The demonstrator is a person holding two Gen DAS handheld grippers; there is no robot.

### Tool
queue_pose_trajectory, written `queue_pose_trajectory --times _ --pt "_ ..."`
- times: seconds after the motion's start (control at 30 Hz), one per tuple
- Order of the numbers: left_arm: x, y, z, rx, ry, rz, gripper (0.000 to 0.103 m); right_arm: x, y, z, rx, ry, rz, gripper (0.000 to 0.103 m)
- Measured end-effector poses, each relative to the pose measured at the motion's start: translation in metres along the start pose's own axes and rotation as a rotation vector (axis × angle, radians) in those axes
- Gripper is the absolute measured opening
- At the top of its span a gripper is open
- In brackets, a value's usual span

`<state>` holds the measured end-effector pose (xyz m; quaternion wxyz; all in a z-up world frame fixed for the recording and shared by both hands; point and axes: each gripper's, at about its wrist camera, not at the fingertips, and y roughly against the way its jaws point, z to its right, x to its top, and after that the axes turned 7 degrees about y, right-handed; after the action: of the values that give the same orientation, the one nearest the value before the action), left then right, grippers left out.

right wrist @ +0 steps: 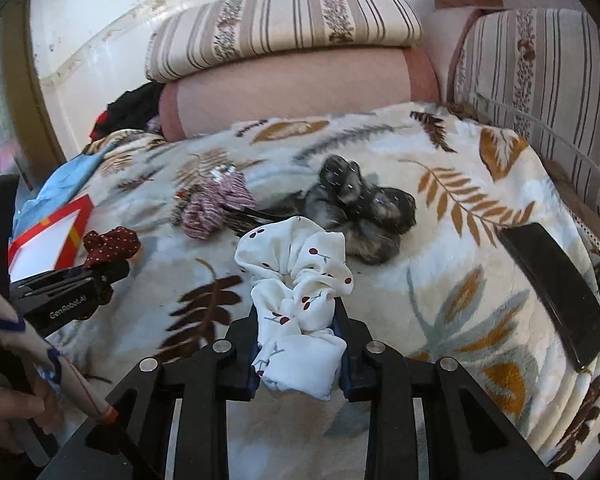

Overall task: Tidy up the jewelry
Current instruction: 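Grasp the red polka-dot scrunchie with left tool while right tool grasps white cherry-print scrunchie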

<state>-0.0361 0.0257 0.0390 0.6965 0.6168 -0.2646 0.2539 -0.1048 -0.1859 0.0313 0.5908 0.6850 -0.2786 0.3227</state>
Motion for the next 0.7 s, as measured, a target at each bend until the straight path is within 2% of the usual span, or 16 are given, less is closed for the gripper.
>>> queue_pose_trajectory --times 0.3,0.7 --pt "-0.005 0.056 -0.007 0.056 -0.007 0.102 0.025 0.007 0.027 -0.033 0.055 0.065 0.035 0.031" --pt "-0.01 0.094 -0.053 0.114 0.076 0.14 0.025 0.02 0.048 -0.088 0.138 0.17 0.047 0.031"
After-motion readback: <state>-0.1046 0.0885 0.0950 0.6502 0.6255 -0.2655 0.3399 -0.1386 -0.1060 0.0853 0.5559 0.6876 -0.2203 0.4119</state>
